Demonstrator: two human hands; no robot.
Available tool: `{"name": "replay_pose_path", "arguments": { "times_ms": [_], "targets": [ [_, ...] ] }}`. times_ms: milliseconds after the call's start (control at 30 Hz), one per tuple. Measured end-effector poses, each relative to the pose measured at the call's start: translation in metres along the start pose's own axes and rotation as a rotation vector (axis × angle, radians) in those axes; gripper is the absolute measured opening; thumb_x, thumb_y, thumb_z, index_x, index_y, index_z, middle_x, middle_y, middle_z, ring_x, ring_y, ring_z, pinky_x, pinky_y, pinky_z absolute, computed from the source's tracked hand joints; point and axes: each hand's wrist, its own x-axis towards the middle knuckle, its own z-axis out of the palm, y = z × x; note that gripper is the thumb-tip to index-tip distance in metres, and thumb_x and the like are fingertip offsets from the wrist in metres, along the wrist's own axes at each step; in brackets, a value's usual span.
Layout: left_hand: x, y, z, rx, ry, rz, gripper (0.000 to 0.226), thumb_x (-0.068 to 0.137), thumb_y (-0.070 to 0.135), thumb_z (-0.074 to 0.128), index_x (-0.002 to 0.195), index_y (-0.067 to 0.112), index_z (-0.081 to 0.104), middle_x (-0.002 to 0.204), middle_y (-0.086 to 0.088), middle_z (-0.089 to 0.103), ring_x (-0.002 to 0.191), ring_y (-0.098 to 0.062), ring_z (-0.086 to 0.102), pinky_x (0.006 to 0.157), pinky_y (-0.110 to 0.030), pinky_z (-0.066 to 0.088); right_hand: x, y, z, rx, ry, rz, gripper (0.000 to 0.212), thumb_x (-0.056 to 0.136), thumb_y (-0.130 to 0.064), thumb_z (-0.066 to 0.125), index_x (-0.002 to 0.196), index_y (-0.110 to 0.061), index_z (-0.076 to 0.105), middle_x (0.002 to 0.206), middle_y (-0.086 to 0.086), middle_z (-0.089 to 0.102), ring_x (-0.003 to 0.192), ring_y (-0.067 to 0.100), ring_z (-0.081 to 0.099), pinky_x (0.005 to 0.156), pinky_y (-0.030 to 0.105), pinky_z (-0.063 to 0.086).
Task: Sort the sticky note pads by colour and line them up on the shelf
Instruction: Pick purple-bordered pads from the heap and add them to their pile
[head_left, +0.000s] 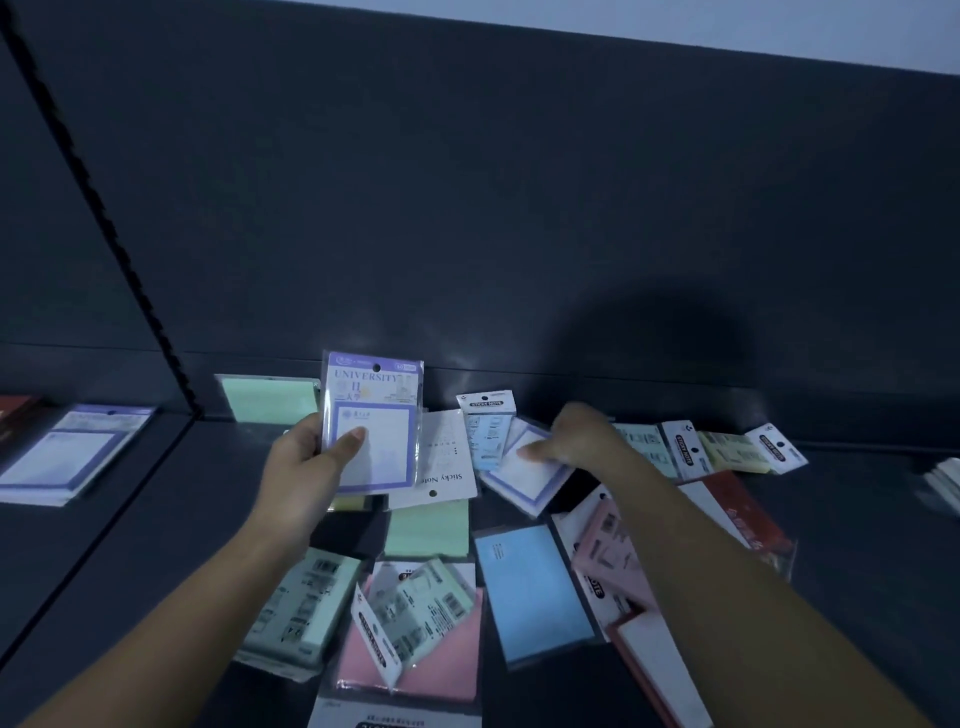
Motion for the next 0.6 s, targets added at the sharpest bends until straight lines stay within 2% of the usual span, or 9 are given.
{"name": "replay_pose_path", "arguments": {
  "times_ms": [67, 133, 200, 267, 333, 433, 467, 533, 600],
  "targets": [
    [-0.001, 0.002, -0.001, -0.050, 0.025, -0.032, 0.009, 0.091, 0.015, 0.059, 0.091, 0.018, 0.067, 0.085, 0.004, 0.073, 0.075, -0.014, 0.068, 0.065, -0.026, 0.048, -0.009, -0.001, -0.017, 0.032, 0.065, -0.009, 0.034, 0.078, -0.030, 0.071, 0.062, -0.009, 0.050, 0.062, 0.003, 0.050, 0.062, 0.020, 0.053, 0.050, 0.025, 0.036],
    [-0.002, 0.003, -0.002, -0.119, 0.062, -0.075, 0.009, 0.091, 0.016, 0.058, 0.091, 0.016, 0.066, 0.085, 0.002, 0.072, 0.073, -0.015, 0.067, 0.064, -0.027, 0.049, -0.019, -0.002, -0.033, 0.051, 0.145, -0.040, 0.036, 0.081, -0.024, 0.065, 0.056, -0.010, 0.043, 0.056, 0.004, 0.046, 0.053, 0.018, 0.048, 0.049, 0.025, 0.032],
    [-0.006, 0.003, -0.001, -0.153, 0.089, -0.116, 0.009, 0.092, 0.020, 0.057, 0.092, 0.016, 0.065, 0.082, 0.001, 0.072, 0.067, -0.014, 0.066, 0.057, -0.026, 0.050, -0.032, -0.008, -0.039, 0.043, 0.261, -0.097, 0.033, 0.084, -0.023, 0.059, 0.059, -0.011, 0.042, 0.060, 0.005, 0.048, 0.059, 0.022, 0.052, 0.054, 0.026, 0.035],
    [-0.011, 0.004, -0.002, -0.172, 0.097, -0.135, 0.011, 0.093, 0.023, 0.056, 0.090, 0.017, 0.064, 0.073, 0.004, 0.071, 0.057, -0.012, 0.065, 0.046, -0.021, 0.048, -0.045, -0.023, -0.037, 0.042, 0.354, -0.167, 0.022, 0.086, -0.026, 0.055, 0.071, -0.012, 0.048, 0.078, 0.007, 0.058, 0.076, 0.027, 0.059, 0.062, 0.028, 0.039],
    [-0.015, 0.006, -0.006, -0.182, 0.103, -0.149, 0.011, 0.092, 0.025, 0.056, 0.090, 0.018, 0.064, 0.071, 0.004, 0.071, 0.055, -0.013, 0.064, 0.044, -0.021, 0.047, -0.056, -0.041, -0.030, 0.090, 0.404, -0.253, 0.018, 0.087, -0.028, 0.053, 0.079, -0.013, 0.049, 0.084, 0.006, 0.059, 0.082, 0.028, 0.058, 0.065, 0.031, 0.041],
    [-0.022, 0.006, -0.022, -0.212, 0.130, -0.184, 0.013, 0.091, 0.029, 0.058, 0.089, 0.017, 0.063, 0.076, -0.001, 0.068, 0.059, -0.019, 0.058, 0.050, -0.028, 0.045, -0.070, -0.069, -0.013, 0.435, 0.339, -0.369, 0.019, 0.089, -0.027, 0.055, 0.082, -0.009, 0.051, 0.073, 0.006, 0.056, 0.073, 0.030, 0.059, 0.062, 0.044, 0.052],
    [-0.024, 0.006, -0.029, -0.238, 0.139, -0.188, 0.012, 0.091, 0.028, 0.059, 0.088, 0.016, 0.062, 0.076, -0.002, 0.068, 0.059, -0.018, 0.057, 0.049, -0.027, 0.045, -0.075, -0.078, -0.004, 0.548, 0.297, -0.385, 0.018, 0.090, -0.025, 0.055, 0.085, -0.008, 0.051, 0.072, 0.008, 0.056, 0.069, 0.030, 0.058, 0.057, 0.044, 0.054],
    [-0.029, 0.006, -0.046, -0.233, 0.151, -0.185, 0.009, 0.090, 0.022, 0.059, 0.088, 0.014, 0.062, 0.073, -0.001, 0.067, 0.055, -0.013, 0.058, 0.045, -0.021, 0.045, -0.084, -0.093, 0.017, 0.737, 0.175, -0.378, 0.013, 0.093, -0.020, 0.052, 0.087, -0.009, 0.051, 0.075, 0.015, 0.055, 0.058, 0.024, 0.053, 0.040, 0.028, 0.047],
    [-0.032, 0.009, -0.067, -0.226, 0.173, -0.189, 0.006, 0.089, 0.015, 0.057, 0.091, 0.011, 0.060, 0.069, 0.000, 0.066, 0.049, -0.010, 0.058, 0.041, -0.018, 0.044, -0.090, -0.107, 0.039, 0.880, 0.045, -0.328, 0.010, 0.096, -0.019, 0.048, 0.091, -0.011, 0.052, 0.082, 0.020, 0.053, 0.051, 0.021, 0.048, 0.034, 0.017, 0.036]
  ]
}}
